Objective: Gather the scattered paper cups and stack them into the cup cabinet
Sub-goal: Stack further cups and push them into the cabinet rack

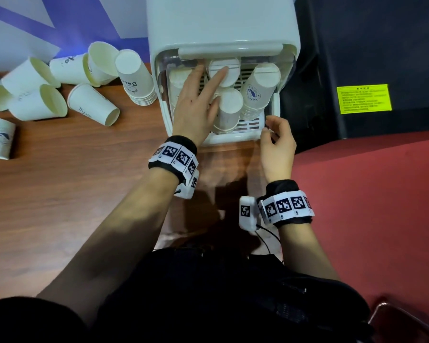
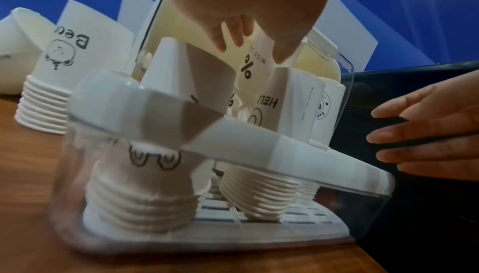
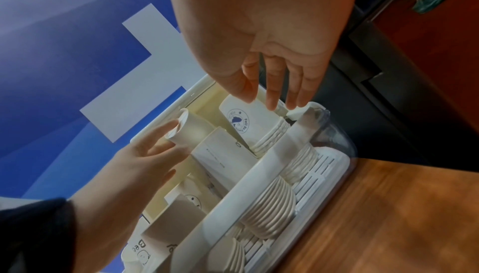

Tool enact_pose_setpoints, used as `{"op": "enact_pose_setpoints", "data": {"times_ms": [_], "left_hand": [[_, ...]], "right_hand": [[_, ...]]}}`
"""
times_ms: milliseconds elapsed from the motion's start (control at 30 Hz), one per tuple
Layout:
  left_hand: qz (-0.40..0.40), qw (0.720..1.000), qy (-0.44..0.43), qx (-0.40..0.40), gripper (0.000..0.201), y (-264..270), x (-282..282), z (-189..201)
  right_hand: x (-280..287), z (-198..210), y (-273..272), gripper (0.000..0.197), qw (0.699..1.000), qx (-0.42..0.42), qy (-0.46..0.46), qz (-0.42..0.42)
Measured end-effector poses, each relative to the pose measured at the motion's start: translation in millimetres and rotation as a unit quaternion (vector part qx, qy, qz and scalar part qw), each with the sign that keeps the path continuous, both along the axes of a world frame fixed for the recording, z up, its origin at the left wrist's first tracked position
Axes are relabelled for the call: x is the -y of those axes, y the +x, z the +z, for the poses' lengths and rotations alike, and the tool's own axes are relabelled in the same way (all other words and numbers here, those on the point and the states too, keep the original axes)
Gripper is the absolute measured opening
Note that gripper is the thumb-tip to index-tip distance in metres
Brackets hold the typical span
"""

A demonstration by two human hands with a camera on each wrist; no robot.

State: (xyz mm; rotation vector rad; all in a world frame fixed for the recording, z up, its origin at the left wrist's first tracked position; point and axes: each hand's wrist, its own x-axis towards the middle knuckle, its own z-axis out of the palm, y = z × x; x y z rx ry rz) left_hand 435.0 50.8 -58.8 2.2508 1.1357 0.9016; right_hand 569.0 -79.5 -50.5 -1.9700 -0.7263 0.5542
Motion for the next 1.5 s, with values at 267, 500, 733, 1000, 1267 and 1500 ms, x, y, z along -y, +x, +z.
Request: {"op": "enact_pose_setpoints", "data": {"times_ms": [267,500,733,1000,1267,1500], "left_hand": [[-0.08,0.99,-0.07,-0.092,0.055,15,-15,8],[-0.092,0.98,-0.107,-0.138,0.06,20,-22,12],[-0.062,0.979,-0.113,-0.158,0.065,28,-15,14],[-0.019,0.979,-0.143,-0.144,0.07,32,-13,11],[-0.022,0.959,-0.184,-0.212,0.075,42,-20,15],[-0.029,0.962,-0.186,-0.199,0.076,35,-2,10]], "right_hand": [[-1,-2,0,0.029,1.0,-0.001,-0.003,-0.002],[0,-2,2,0.028,1.0,0.004,-0.008,-0.014],[-3,-1,-2,0.029,1.0,-0.017,-0.008,-0.013],[-3,1,2,0.029,1.0,-0.016,0.0,-0.018],[-10,9,-1,0.029,1.0,0.001,-0.002,0.003],[-10,9,-3,0.027,1.0,0.005,-0.007,0.011]]}}
